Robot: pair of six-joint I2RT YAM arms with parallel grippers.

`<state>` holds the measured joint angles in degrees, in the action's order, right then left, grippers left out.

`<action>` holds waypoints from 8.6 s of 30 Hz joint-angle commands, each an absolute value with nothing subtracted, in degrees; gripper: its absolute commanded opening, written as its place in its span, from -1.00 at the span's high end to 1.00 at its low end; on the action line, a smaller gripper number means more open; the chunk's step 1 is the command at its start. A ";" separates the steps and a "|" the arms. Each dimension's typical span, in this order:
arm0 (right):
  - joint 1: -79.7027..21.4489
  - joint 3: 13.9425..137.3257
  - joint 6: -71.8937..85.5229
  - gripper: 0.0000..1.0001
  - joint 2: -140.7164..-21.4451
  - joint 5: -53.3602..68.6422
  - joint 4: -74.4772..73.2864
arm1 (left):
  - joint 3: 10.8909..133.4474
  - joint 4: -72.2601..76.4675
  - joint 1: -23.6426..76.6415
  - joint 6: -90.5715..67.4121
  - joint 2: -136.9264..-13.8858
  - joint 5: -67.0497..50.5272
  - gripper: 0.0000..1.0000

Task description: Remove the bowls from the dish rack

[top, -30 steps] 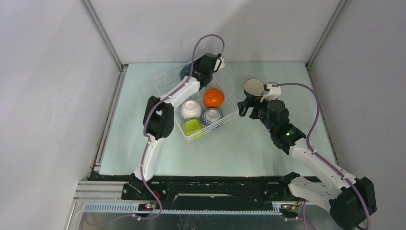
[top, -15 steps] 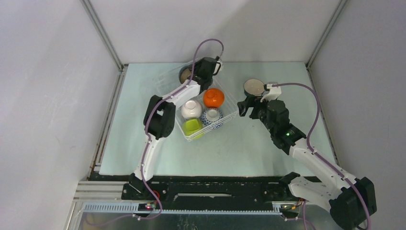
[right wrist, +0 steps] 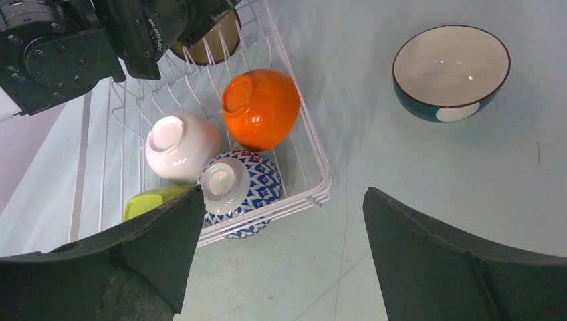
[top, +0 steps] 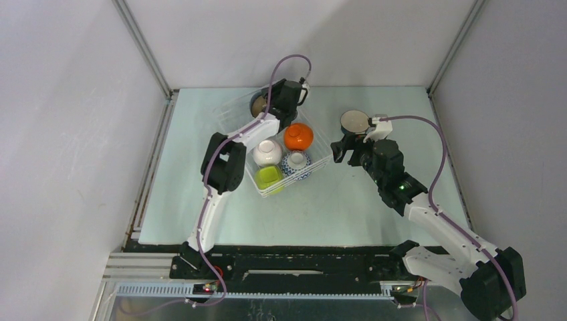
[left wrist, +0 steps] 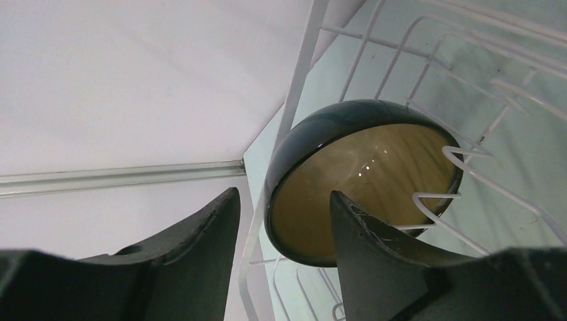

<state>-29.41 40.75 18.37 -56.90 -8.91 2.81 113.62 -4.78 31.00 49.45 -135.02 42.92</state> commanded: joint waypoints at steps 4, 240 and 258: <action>-29.92 40.59 18.99 -0.91 -55.97 -8.66 5.01 | 112.93 -2.31 29.58 49.18 -134.96 43.62 -0.15; -30.06 38.32 25.86 -0.96 -43.49 -14.76 3.28 | 116.80 -28.24 47.40 9.43 -134.48 40.99 -1.00; -29.97 38.31 25.84 -0.95 -43.92 -14.03 3.23 | 109.77 -22.25 45.86 9.40 -130.23 44.58 -1.00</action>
<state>-30.35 38.39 26.04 -43.99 -14.24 1.17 113.06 -25.96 46.87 8.86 -133.45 40.32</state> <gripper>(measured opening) 0.976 0.996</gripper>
